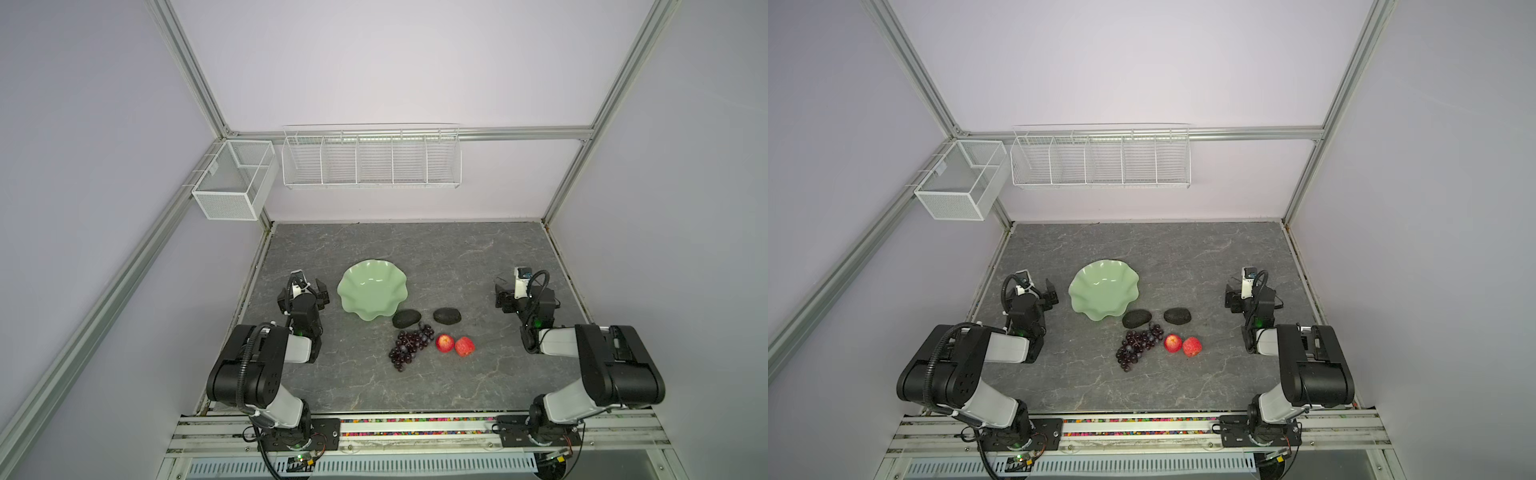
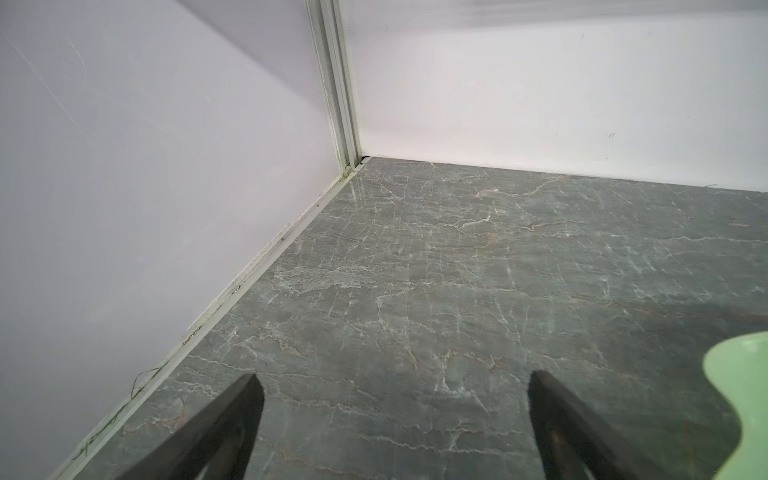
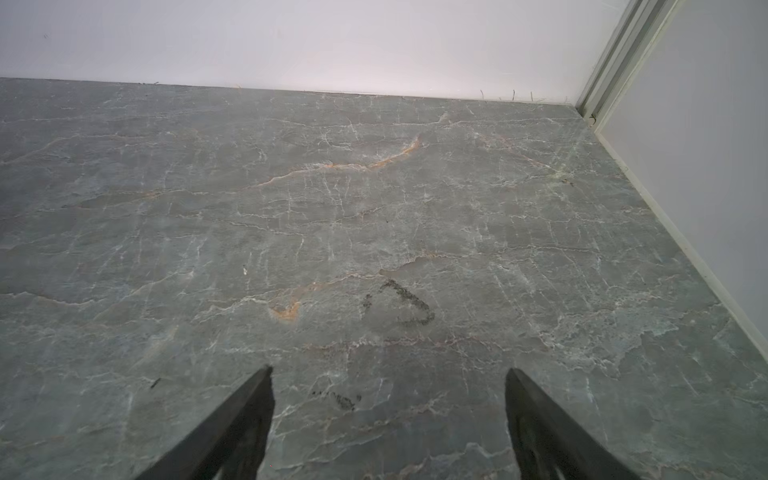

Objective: Place and organize the fake fruits in the fruit bowl
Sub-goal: 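Move both grippers forward toward the fruit near the green bowl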

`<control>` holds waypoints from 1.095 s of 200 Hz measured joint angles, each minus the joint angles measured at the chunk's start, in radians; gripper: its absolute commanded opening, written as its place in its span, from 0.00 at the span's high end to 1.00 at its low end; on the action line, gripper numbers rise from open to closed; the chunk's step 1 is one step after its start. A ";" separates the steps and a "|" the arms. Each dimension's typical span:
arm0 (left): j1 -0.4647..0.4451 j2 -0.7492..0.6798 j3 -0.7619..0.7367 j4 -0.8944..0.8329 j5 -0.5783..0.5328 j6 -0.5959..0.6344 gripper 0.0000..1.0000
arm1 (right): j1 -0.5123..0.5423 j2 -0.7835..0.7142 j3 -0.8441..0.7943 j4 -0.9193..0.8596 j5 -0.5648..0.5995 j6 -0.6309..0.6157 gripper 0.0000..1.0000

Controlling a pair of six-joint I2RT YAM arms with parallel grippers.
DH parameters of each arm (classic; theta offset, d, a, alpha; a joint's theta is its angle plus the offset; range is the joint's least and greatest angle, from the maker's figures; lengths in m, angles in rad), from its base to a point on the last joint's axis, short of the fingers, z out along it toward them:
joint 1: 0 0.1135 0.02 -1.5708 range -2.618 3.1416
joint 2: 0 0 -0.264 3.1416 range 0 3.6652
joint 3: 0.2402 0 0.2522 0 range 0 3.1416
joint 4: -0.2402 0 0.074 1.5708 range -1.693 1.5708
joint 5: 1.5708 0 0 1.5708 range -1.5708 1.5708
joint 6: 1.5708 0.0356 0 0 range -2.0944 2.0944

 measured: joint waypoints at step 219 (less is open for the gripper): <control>-0.003 -0.267 -0.051 -0.051 -0.057 -0.023 0.03 | 0.108 -0.477 -0.037 -0.243 0.117 0.046 0.12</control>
